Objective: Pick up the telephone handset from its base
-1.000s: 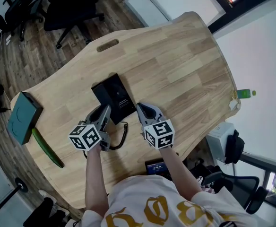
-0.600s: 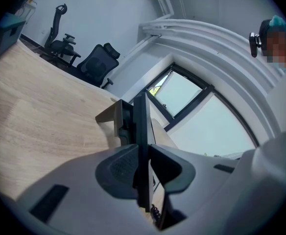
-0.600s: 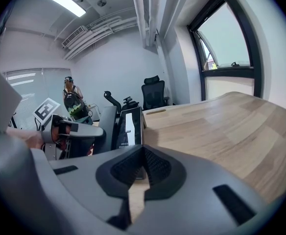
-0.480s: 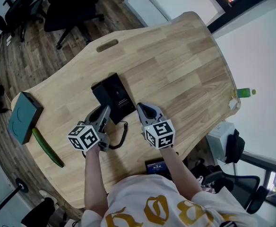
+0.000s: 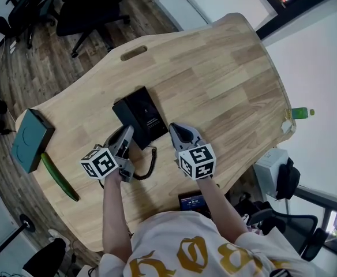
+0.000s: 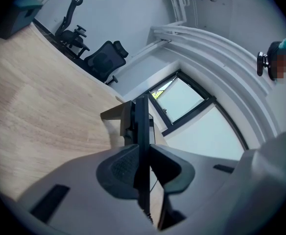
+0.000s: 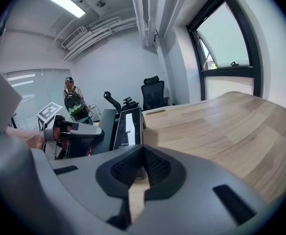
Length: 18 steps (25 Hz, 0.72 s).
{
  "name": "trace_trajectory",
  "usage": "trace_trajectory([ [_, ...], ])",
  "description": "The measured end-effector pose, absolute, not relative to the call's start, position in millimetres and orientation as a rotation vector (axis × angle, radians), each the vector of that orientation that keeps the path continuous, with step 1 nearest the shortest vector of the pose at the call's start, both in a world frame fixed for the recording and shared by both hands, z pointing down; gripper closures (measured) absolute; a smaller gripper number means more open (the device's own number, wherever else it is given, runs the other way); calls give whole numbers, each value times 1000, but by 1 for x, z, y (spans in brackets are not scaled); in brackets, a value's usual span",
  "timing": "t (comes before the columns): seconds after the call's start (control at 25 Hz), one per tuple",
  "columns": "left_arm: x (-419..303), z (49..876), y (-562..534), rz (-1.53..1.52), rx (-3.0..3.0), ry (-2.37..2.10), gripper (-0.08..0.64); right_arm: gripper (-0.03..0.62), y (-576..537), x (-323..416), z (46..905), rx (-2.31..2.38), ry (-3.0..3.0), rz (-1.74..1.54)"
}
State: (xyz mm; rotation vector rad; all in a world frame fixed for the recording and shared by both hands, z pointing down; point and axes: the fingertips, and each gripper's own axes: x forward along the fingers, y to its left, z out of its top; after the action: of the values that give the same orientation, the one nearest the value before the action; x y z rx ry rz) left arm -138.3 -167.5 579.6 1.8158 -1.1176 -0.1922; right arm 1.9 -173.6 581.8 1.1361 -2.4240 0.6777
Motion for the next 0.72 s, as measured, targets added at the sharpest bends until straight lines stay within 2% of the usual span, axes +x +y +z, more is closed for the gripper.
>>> trace_trajectory([
  [0.72, -115, 546, -143, -203, 1903, -1030, 488, 588, -158, 3, 540, 1162, -2499, 610],
])
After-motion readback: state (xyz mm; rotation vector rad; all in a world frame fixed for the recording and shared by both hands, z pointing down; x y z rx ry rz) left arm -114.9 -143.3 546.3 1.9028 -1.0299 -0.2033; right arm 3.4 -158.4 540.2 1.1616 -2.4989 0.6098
